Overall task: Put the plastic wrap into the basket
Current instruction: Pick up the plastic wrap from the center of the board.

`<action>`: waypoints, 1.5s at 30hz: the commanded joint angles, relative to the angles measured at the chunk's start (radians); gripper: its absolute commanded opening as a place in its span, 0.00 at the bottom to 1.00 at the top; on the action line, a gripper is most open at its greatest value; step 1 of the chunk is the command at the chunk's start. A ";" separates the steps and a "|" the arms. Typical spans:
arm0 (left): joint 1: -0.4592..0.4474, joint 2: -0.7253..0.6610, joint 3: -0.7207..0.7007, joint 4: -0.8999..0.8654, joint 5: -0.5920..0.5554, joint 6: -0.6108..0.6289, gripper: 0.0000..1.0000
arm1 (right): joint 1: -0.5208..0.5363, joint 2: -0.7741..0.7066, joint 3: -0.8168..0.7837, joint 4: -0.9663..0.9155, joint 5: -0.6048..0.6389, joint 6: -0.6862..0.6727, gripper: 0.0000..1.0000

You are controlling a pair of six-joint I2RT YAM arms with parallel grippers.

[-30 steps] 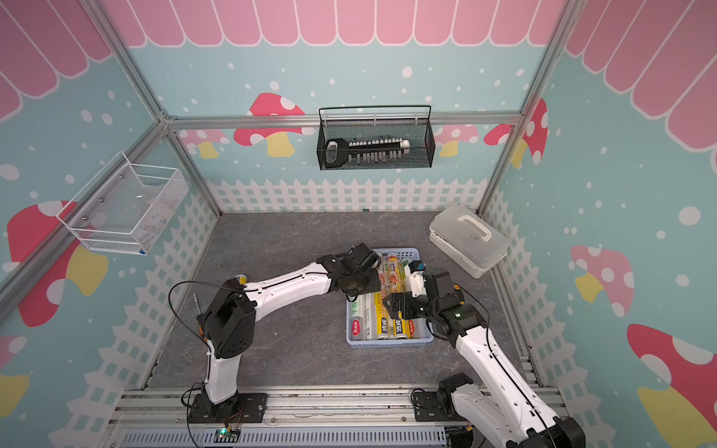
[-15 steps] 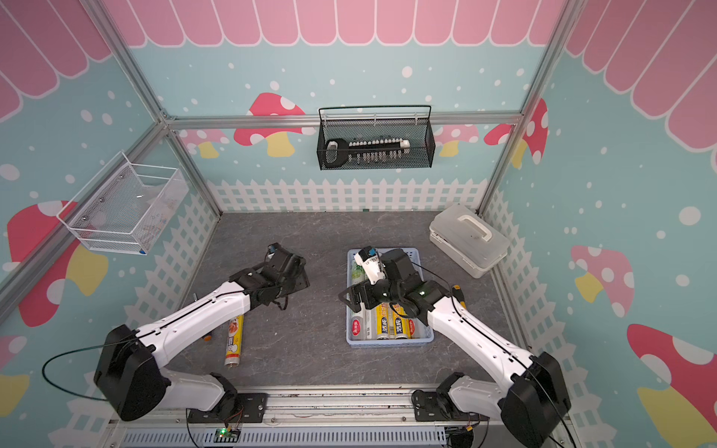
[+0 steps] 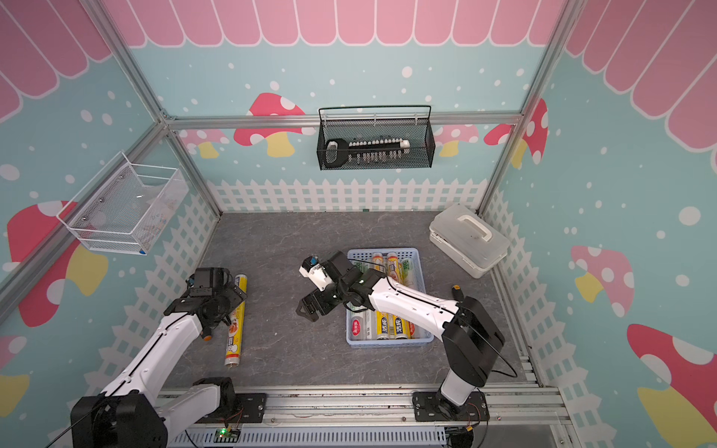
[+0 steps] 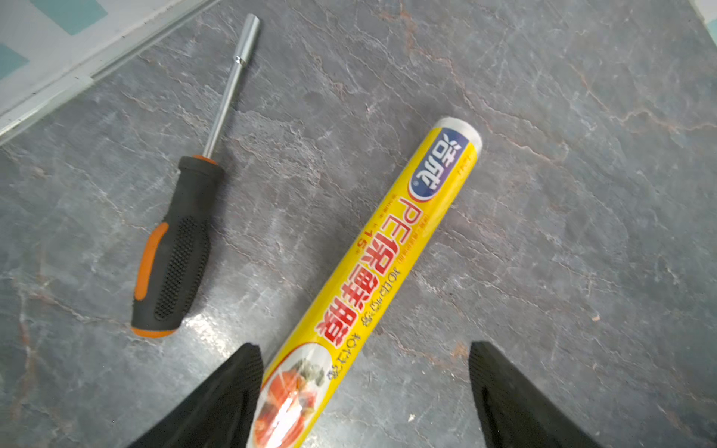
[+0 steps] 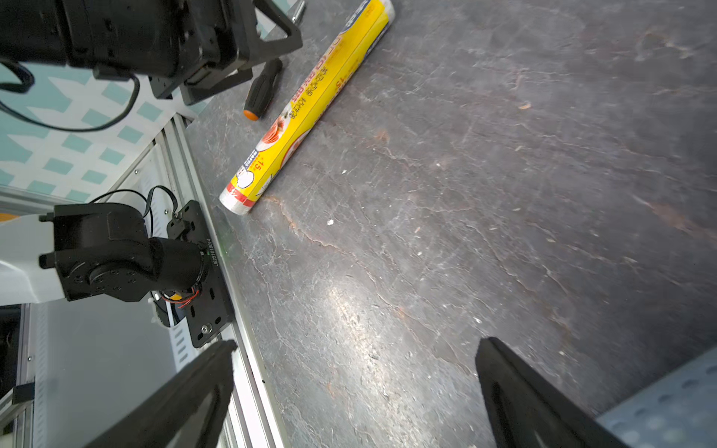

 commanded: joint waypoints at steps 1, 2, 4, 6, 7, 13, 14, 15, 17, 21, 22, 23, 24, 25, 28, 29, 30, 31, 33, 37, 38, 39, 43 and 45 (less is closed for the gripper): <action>0.030 0.069 0.014 0.025 0.063 0.058 0.88 | 0.019 0.035 0.049 -0.043 0.007 -0.018 1.00; 0.036 0.095 0.023 0.027 0.077 0.067 0.88 | 0.022 0.044 0.054 -0.043 0.006 -0.016 1.00; 0.040 0.150 0.041 0.030 0.097 0.095 0.89 | 0.025 0.054 0.065 -0.049 0.004 -0.007 1.00; 0.043 0.199 0.056 0.028 0.108 0.111 0.89 | 0.027 0.057 0.064 -0.049 0.003 -0.004 1.00; 0.043 0.215 0.062 0.025 0.114 0.116 0.88 | 0.027 0.057 0.063 -0.049 0.005 -0.003 1.00; 0.044 0.265 0.058 0.036 0.100 0.128 0.88 | 0.027 0.052 0.056 -0.057 0.018 -0.003 1.00; 0.044 0.280 0.060 0.038 0.102 0.130 0.88 | 0.027 0.051 0.055 -0.056 0.021 -0.004 1.00; 0.042 0.295 0.063 0.036 0.104 0.132 0.88 | 0.027 0.049 0.055 -0.057 0.023 -0.004 0.99; 0.042 0.321 0.070 0.038 0.108 0.136 0.87 | 0.028 0.049 0.056 -0.061 0.025 -0.005 0.99; 0.042 0.385 0.082 0.038 0.126 0.140 0.84 | 0.027 0.044 0.050 -0.065 0.032 -0.010 1.00; 0.041 0.400 0.084 0.039 0.138 0.138 0.82 | 0.027 0.045 0.049 -0.066 0.035 -0.012 1.00; 0.040 0.407 0.084 0.042 0.145 0.137 0.81 | 0.027 0.044 0.049 -0.068 0.037 -0.012 1.00; 0.036 0.416 0.084 0.043 0.151 0.137 0.79 | 0.027 0.046 0.049 -0.070 0.038 -0.013 1.00; 0.029 0.420 0.084 0.044 0.156 0.136 0.78 | 0.026 0.046 0.049 -0.072 0.040 -0.014 0.99; 0.003 0.433 0.084 0.044 0.154 0.140 0.75 | 0.027 0.047 0.046 -0.071 0.045 -0.015 0.99; -0.006 0.436 0.083 0.044 0.152 0.140 0.74 | 0.027 0.050 0.047 -0.071 0.045 -0.015 0.99; -0.019 0.442 0.083 0.044 0.148 0.142 0.73 | 0.027 0.050 0.047 -0.071 0.046 -0.015 0.99; -0.029 0.449 0.083 0.043 0.151 0.147 0.72 | 0.027 0.049 0.047 -0.073 0.048 -0.016 1.00; -0.056 0.463 0.081 0.040 0.153 0.150 0.67 | 0.027 0.045 0.046 -0.073 0.049 -0.019 1.00; -0.106 0.479 0.078 0.033 0.144 0.150 0.59 | 0.025 0.035 0.034 -0.075 0.071 -0.027 1.00; -0.120 0.482 0.081 0.029 0.141 0.153 0.57 | 0.025 0.033 0.032 -0.077 0.077 -0.028 0.99; -0.135 0.486 0.084 0.025 0.135 0.156 0.55 | 0.025 0.031 0.029 -0.079 0.085 -0.029 1.00; -0.186 0.479 0.105 -0.012 0.113 0.153 0.39 | 0.025 0.014 0.012 -0.079 0.119 -0.029 1.00; -0.216 0.455 0.126 -0.038 0.106 0.143 0.31 | 0.024 0.001 0.000 -0.080 0.153 -0.026 0.99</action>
